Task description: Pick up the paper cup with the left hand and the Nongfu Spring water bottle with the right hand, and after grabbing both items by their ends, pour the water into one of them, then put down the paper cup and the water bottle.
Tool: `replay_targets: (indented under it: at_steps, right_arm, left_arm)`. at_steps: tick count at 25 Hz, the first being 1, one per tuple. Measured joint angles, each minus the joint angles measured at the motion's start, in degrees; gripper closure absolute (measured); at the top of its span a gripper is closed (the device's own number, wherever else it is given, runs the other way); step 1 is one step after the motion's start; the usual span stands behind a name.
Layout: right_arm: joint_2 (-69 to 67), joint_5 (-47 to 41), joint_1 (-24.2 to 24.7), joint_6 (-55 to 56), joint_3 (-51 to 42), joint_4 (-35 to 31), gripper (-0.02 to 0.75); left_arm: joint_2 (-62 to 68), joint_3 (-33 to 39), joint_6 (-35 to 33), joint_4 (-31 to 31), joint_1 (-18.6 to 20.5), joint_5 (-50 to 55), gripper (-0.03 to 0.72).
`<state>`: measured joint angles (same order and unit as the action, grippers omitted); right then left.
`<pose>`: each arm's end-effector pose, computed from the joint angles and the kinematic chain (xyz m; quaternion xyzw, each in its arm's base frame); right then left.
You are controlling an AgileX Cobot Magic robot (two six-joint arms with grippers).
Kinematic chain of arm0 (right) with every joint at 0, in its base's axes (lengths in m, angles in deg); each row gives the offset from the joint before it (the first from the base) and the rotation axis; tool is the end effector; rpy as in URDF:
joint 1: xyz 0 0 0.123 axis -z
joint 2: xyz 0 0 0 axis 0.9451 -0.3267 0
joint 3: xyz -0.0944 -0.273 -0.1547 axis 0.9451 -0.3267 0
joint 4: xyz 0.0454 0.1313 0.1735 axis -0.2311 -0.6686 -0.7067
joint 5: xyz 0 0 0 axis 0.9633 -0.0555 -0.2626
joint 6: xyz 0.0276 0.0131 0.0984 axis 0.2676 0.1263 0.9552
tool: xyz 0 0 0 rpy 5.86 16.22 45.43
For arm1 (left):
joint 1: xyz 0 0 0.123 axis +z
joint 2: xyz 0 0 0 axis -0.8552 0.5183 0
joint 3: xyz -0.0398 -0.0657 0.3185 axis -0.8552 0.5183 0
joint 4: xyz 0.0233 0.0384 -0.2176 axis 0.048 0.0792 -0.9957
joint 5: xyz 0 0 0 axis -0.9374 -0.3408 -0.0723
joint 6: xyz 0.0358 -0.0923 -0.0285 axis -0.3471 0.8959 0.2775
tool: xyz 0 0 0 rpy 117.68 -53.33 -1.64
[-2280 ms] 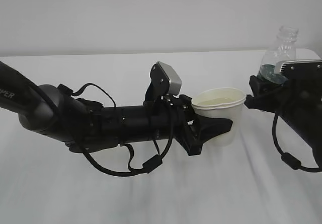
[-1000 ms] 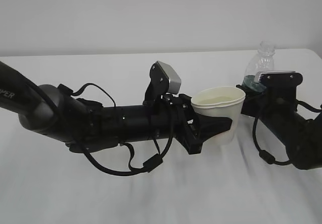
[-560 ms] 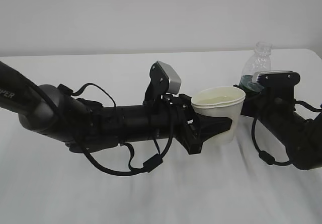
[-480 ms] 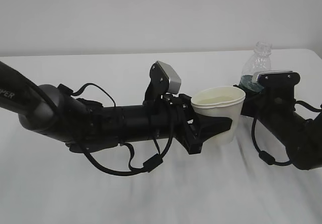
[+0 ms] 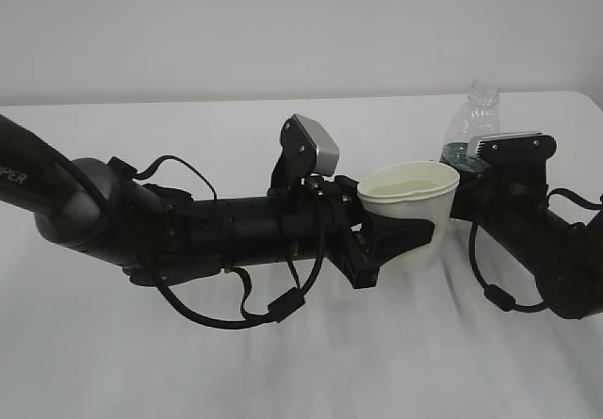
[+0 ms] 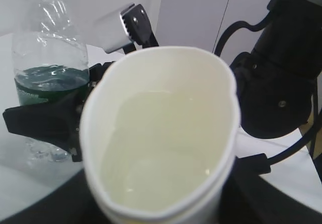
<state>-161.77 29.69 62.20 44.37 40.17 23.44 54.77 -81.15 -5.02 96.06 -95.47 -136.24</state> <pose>0.3966 0.0636 0.1293 -0.0643 0.7754 0.0604 0.6252 0.3108 -0.3092 0.1823 0.3922 0.6363 -0.4486 0.4899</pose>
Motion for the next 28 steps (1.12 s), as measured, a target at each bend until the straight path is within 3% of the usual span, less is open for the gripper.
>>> replay_targets:
  at_steps: [7, 28]
  right_arm:
    - [0.0, 0.5, 0.0, 0.0, 0.0, 0.7, 0.154]
    - [8.0, 0.9, 0.0, 0.0, -9.3, 0.7, 0.15]
  left_arm:
    - [0.0, 0.0, 0.0, 0.0, 0.0, 0.0, 0.307]
    - [0.0, 0.0, 0.0, 0.0, 0.0, 0.0, 0.307]
